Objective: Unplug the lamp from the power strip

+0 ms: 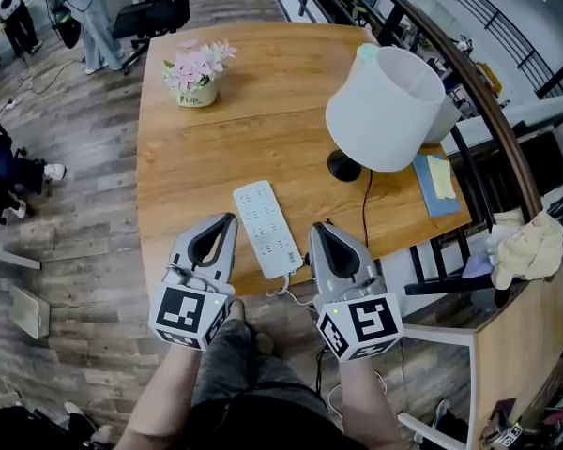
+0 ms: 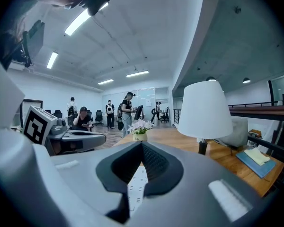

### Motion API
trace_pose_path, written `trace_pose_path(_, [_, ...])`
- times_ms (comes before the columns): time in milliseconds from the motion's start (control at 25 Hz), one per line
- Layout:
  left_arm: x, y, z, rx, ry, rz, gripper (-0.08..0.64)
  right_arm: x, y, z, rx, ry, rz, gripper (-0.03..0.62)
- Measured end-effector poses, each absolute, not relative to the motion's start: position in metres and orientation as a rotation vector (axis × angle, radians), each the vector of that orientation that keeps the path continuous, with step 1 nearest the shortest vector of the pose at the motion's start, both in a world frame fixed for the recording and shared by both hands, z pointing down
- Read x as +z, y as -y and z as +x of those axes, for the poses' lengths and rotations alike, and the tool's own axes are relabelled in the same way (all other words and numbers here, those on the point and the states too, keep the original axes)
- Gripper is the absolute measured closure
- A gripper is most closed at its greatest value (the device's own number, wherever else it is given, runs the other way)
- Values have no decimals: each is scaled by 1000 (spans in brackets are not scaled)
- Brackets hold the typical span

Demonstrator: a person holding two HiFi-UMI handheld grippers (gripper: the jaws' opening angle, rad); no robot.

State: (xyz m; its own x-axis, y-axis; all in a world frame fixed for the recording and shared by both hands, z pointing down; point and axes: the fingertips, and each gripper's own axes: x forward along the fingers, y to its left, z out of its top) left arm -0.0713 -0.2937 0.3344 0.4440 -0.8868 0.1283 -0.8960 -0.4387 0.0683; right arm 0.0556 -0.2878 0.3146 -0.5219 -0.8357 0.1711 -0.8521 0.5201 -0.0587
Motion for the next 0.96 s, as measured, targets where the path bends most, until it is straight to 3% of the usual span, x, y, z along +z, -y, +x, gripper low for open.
trace_pose_path(960, [290, 270, -71, 12, 1638, 2593, 565, 269, 268, 48, 93, 2733, 1429, 584])
